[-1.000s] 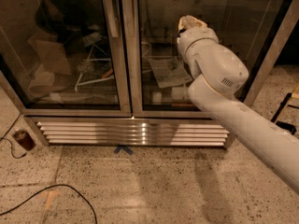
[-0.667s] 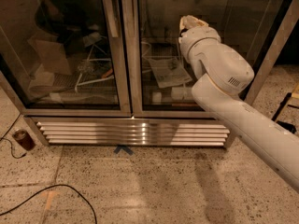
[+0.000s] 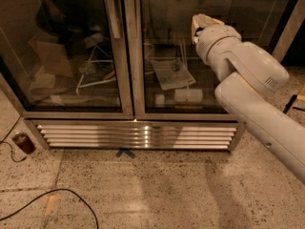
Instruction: Pick orange can from middle drawer and place on counter
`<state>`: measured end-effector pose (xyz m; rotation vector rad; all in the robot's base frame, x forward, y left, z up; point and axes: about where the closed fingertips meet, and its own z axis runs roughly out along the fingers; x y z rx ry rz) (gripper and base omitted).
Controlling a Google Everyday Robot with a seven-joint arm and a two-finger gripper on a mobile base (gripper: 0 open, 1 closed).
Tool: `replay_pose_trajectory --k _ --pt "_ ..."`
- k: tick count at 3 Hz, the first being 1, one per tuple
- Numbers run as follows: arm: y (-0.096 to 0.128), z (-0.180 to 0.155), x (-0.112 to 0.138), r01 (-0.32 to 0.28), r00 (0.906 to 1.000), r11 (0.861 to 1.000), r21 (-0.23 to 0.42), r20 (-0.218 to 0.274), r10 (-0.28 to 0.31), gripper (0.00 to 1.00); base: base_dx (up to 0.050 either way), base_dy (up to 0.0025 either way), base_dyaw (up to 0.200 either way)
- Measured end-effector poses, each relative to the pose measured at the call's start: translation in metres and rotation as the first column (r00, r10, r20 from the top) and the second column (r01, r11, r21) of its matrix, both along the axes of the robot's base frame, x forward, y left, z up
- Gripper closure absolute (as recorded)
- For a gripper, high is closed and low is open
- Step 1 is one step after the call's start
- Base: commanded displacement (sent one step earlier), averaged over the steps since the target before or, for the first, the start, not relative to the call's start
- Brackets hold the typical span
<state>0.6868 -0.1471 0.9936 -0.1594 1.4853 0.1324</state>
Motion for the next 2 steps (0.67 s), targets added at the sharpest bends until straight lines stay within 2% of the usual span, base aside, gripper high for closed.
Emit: replay_pose_trajectory --k 1,2 --pt "-0.004 0.007 -0.014 -0.044 0.9989 0.999 0.021 -0.018 0.044 1.0 0.0 0.0 0.0" --pt "-0.002 0.024 -0.044 -0.097 0.9948 0.995 0.026 -0.031 0.097 1.0 0.0 0.0 0.0"
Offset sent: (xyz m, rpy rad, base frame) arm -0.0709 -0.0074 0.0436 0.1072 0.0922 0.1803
